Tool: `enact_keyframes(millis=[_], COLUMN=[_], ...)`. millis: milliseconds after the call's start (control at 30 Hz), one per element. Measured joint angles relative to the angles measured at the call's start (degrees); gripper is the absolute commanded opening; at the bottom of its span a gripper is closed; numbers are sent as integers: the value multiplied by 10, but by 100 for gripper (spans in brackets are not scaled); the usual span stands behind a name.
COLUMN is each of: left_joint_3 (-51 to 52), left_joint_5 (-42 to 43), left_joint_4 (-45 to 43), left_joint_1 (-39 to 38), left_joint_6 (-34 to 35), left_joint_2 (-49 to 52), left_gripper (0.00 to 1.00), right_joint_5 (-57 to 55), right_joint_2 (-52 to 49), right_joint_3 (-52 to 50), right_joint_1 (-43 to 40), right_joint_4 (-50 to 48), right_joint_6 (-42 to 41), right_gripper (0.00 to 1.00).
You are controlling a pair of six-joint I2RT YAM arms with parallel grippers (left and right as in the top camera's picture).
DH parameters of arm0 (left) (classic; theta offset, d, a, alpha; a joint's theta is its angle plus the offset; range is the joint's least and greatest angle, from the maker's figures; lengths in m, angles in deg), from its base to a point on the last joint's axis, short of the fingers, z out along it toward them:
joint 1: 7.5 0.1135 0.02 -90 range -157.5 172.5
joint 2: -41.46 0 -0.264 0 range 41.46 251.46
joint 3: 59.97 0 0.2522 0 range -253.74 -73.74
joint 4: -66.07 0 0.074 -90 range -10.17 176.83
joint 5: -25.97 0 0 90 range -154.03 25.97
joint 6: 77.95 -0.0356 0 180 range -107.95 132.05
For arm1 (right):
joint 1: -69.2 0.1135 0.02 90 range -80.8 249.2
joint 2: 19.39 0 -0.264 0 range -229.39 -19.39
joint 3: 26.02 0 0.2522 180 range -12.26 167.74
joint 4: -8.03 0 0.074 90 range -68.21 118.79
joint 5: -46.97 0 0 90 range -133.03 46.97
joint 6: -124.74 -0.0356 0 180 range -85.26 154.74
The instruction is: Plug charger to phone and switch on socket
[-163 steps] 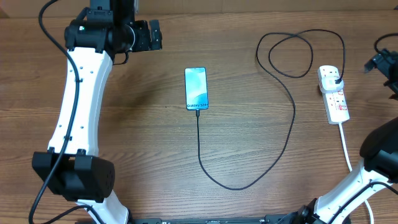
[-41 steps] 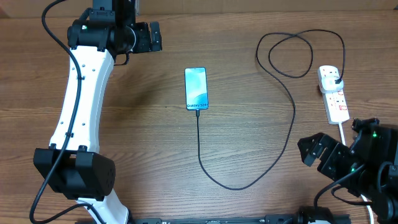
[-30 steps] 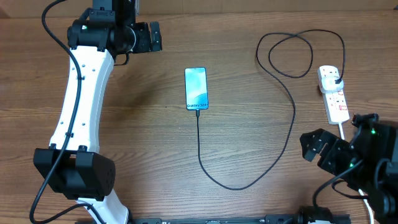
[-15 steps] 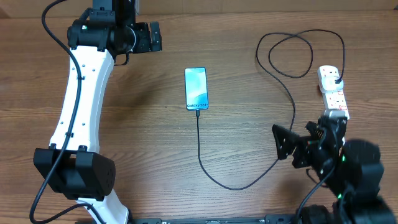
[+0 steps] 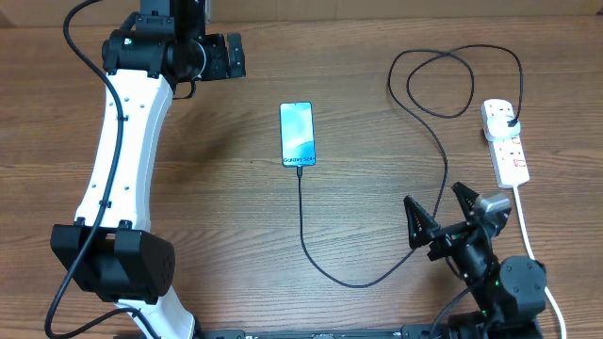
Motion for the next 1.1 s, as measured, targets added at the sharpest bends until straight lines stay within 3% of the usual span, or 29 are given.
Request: enact_keyframes(millis=[467, 1100], left_joint_3=[0, 0], left_joint_5=[0, 0], left_joint_4=[0, 0], left_joint_1=[0, 0], left_joint_6=[0, 0], left_joint_2=[0, 0], left_gripper=[100, 100], right_joint_5=[-12, -47], right_joint_2=[80, 80], right_joint_3=[-136, -140], right_joint_1=[0, 0], right_joint_4=[-155, -111], right_joint_6=[22, 98], right_gripper=[100, 100])
